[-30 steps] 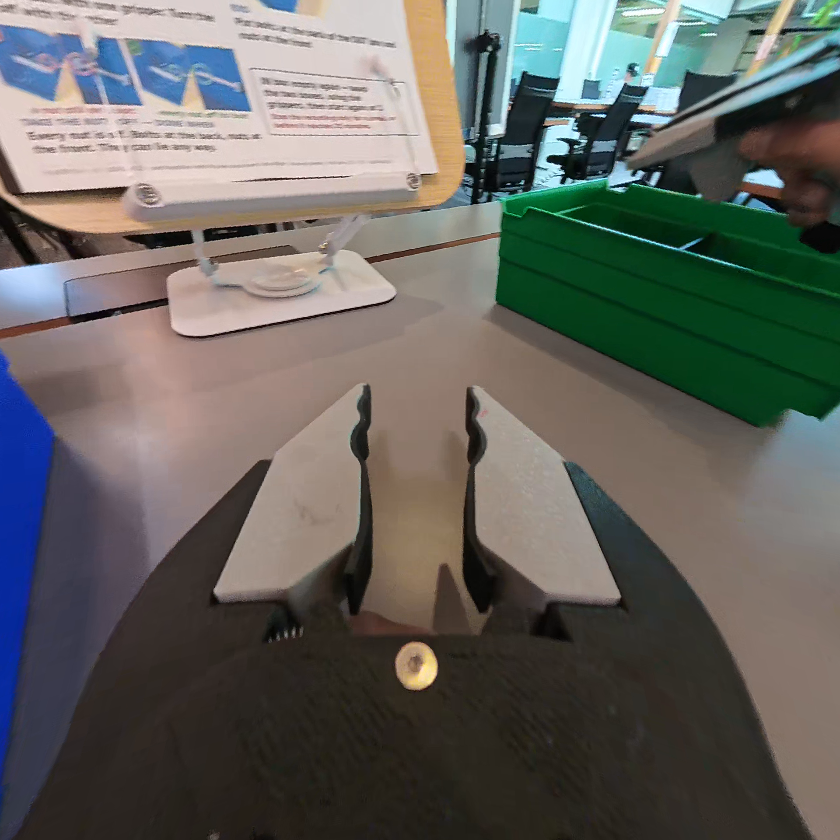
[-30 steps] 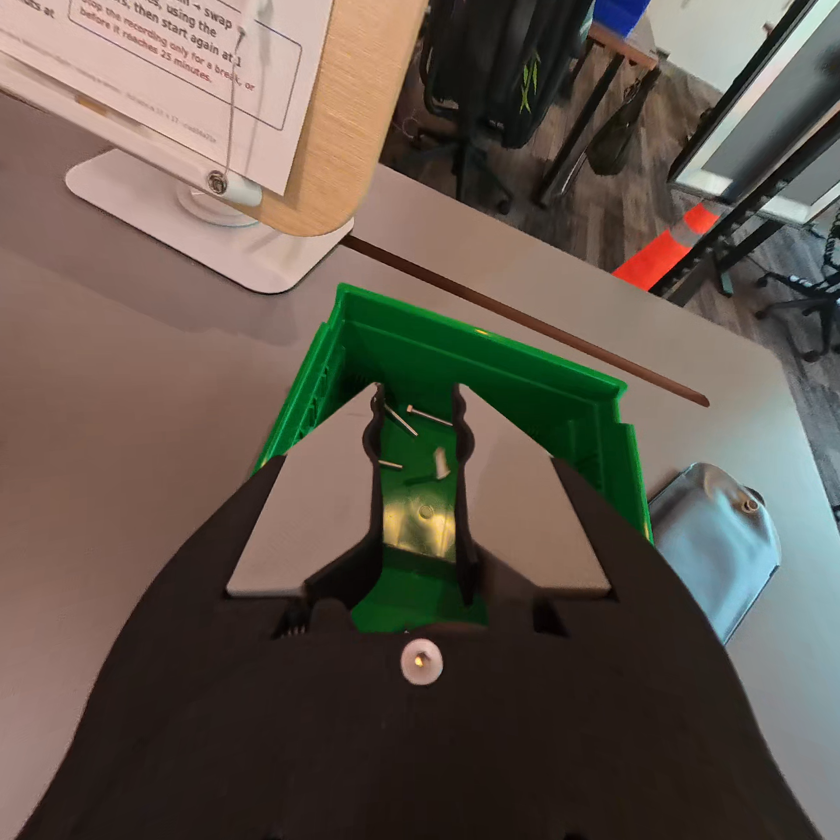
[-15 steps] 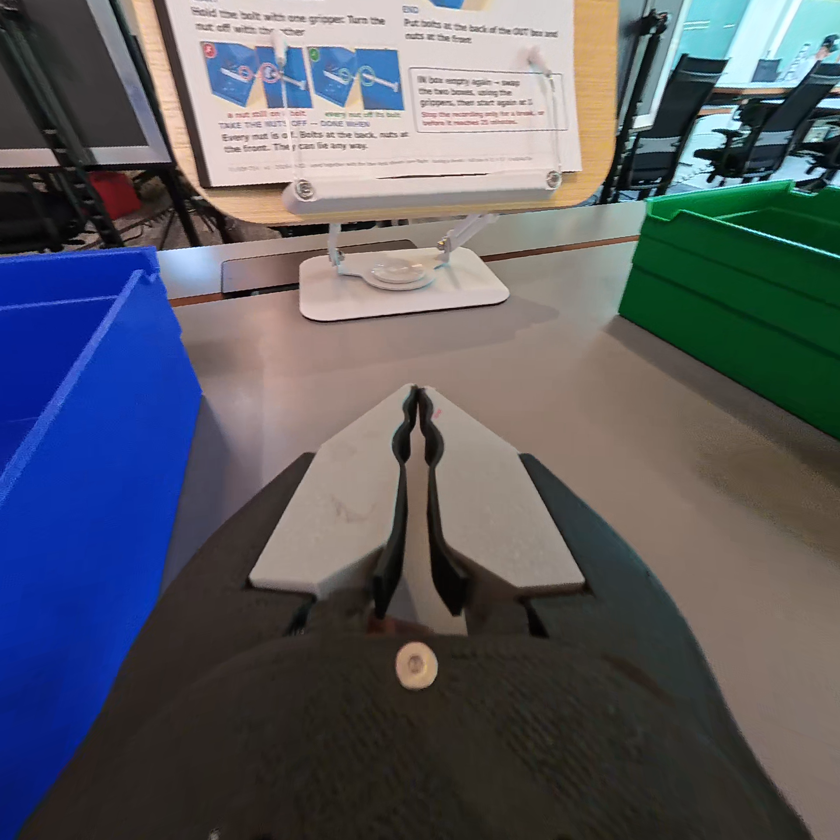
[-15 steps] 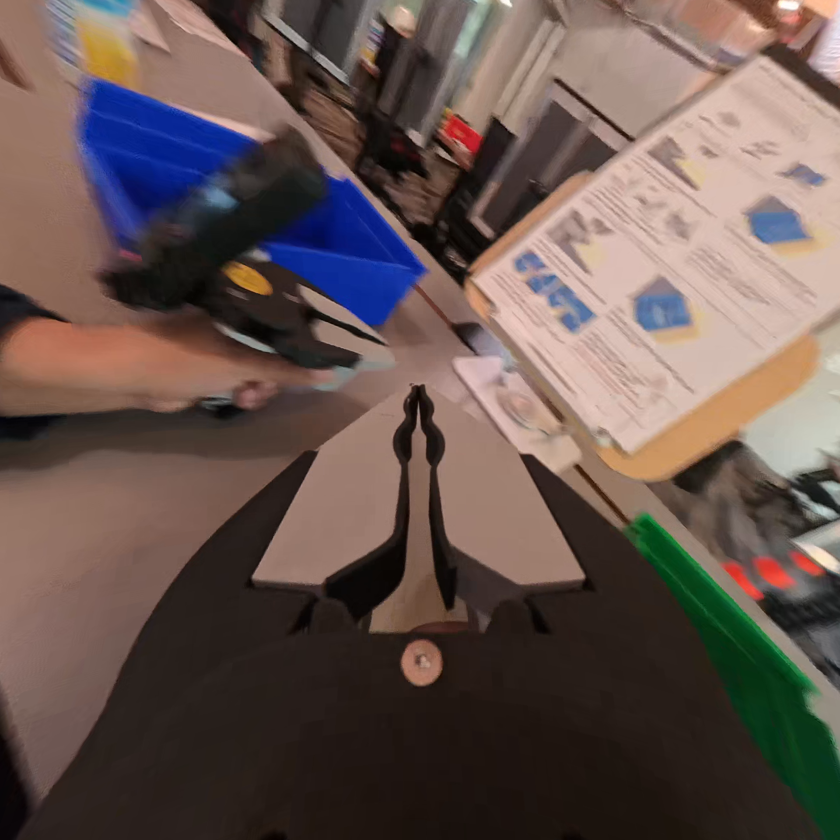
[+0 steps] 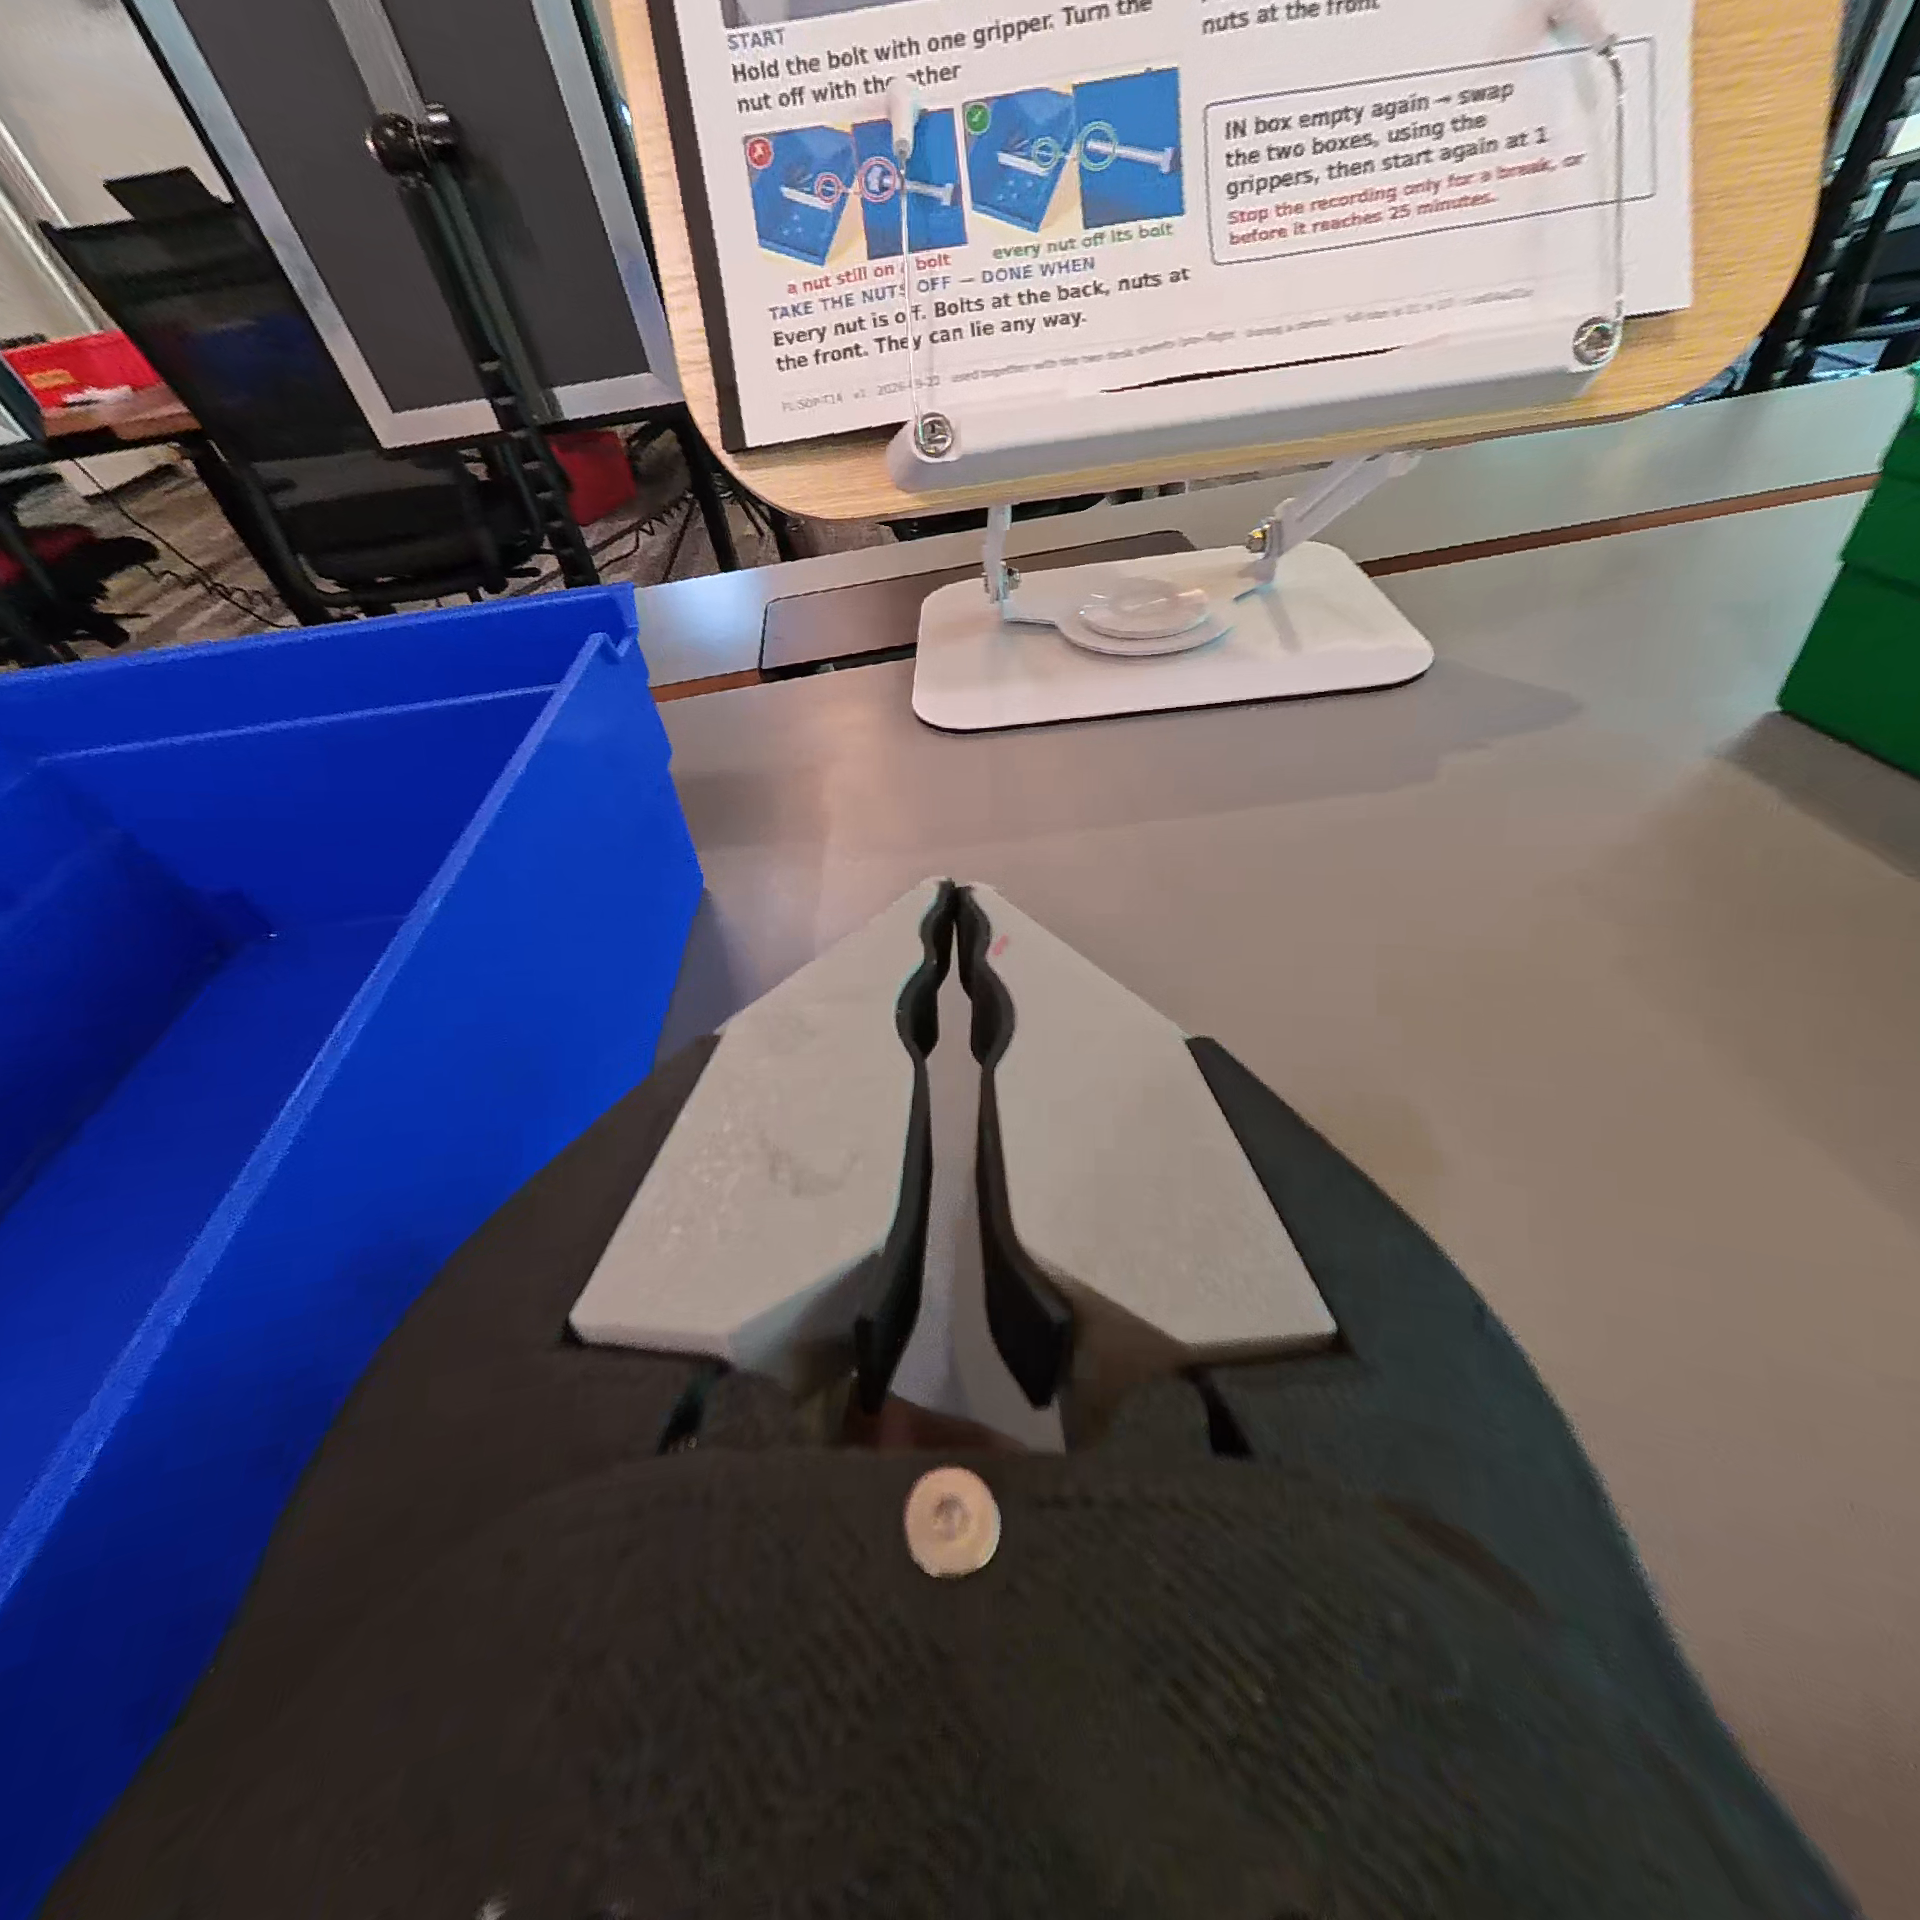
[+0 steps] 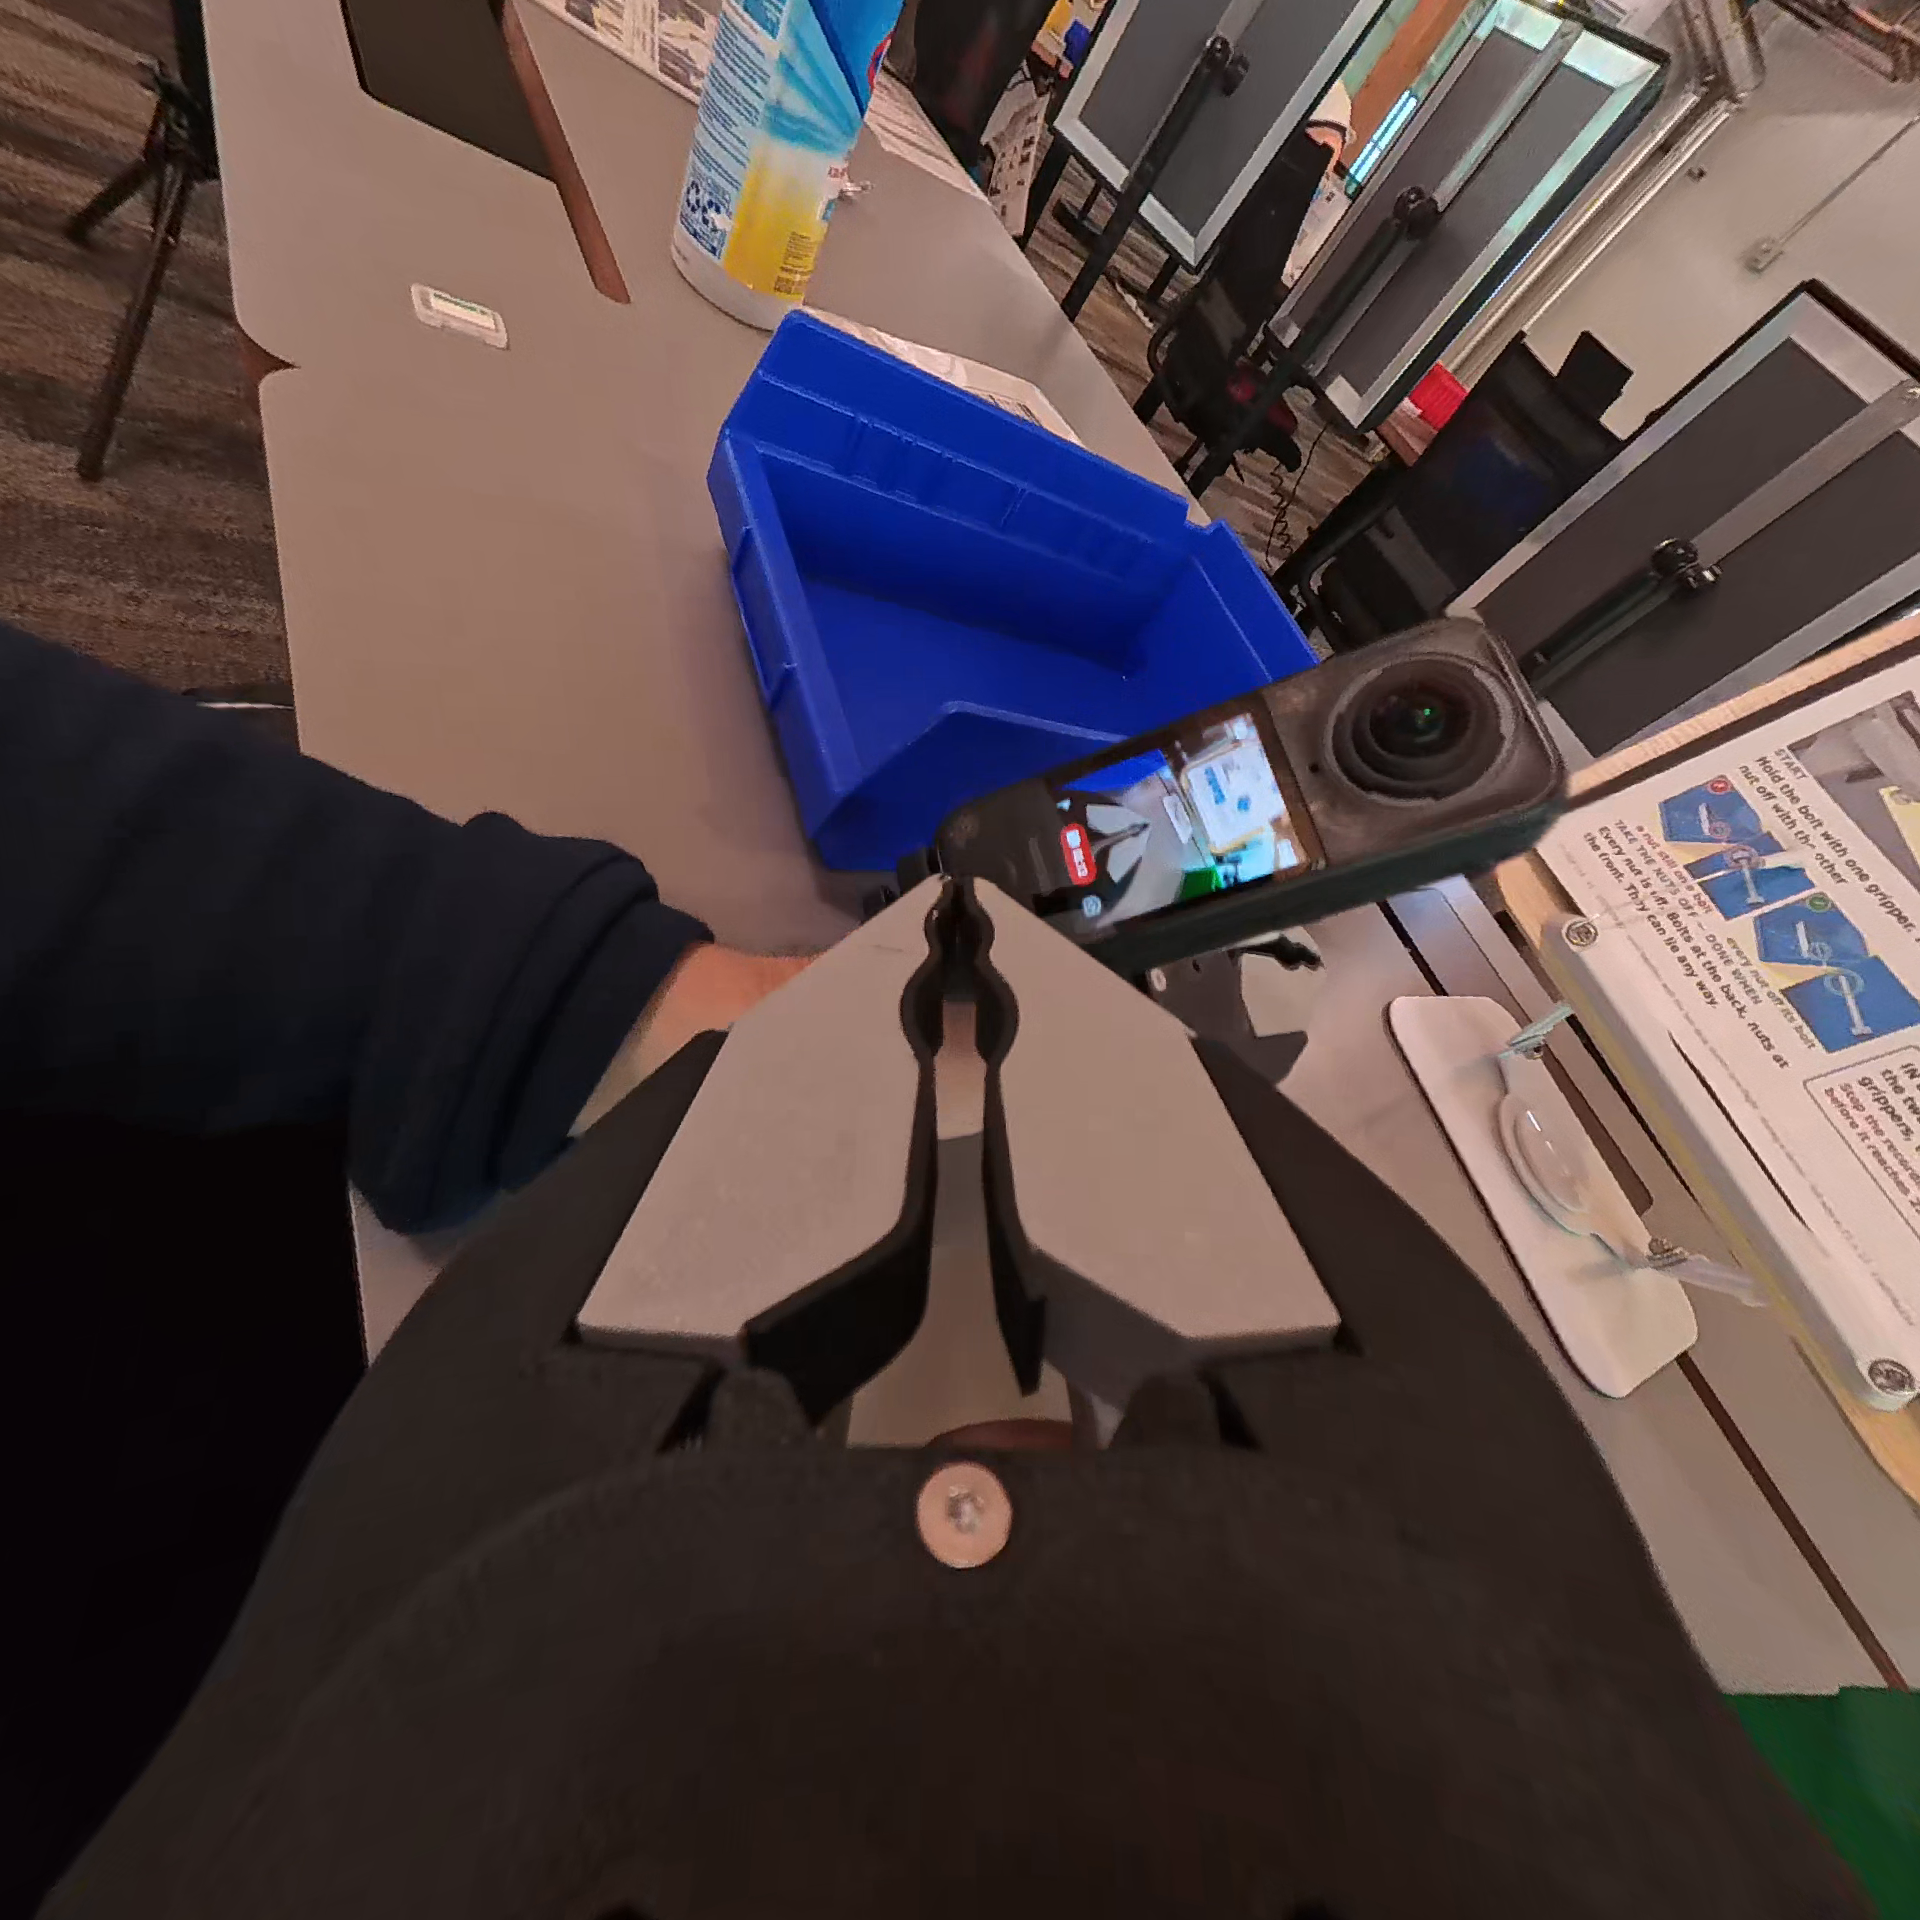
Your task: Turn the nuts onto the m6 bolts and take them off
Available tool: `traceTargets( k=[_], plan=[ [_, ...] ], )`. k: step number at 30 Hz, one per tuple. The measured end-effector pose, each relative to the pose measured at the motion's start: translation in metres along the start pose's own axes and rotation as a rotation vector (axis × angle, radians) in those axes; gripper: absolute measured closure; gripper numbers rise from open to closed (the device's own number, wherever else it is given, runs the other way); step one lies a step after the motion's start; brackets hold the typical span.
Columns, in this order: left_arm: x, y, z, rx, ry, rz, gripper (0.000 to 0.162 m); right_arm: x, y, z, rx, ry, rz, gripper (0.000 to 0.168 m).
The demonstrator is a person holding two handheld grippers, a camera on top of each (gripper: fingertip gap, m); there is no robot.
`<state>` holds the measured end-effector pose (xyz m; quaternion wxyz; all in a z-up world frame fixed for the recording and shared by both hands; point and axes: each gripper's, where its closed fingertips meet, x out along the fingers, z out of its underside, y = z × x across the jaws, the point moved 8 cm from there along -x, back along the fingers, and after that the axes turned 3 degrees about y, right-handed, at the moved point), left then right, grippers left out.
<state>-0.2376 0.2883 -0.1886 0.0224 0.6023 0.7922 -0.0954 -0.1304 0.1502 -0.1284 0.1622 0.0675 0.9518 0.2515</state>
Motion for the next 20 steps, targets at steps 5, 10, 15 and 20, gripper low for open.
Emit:
traceTargets(
  k=[5,10,15,20],
  plan=[
    [-0.001,0.001,-0.001,0.026,0.011,-0.015,0.162,0.009,0.001,0.001,-0.015,-0.017,0.018,0.168],
    [0.003,0.001,-0.002,0.026,0.011,-0.028,0.162,0.009,-0.001,0.0,-0.059,-0.054,0.041,0.168],
    [0.01,0.0,-0.002,0.03,-0.012,-0.017,0.162,0.015,-0.001,-0.003,-0.147,-0.129,0.08,0.168],
    [-0.002,-0.002,-0.001,-0.01,0.022,0.01,0.162,0.005,-0.003,-0.022,-0.078,0.035,-0.003,0.168]
  ],
)
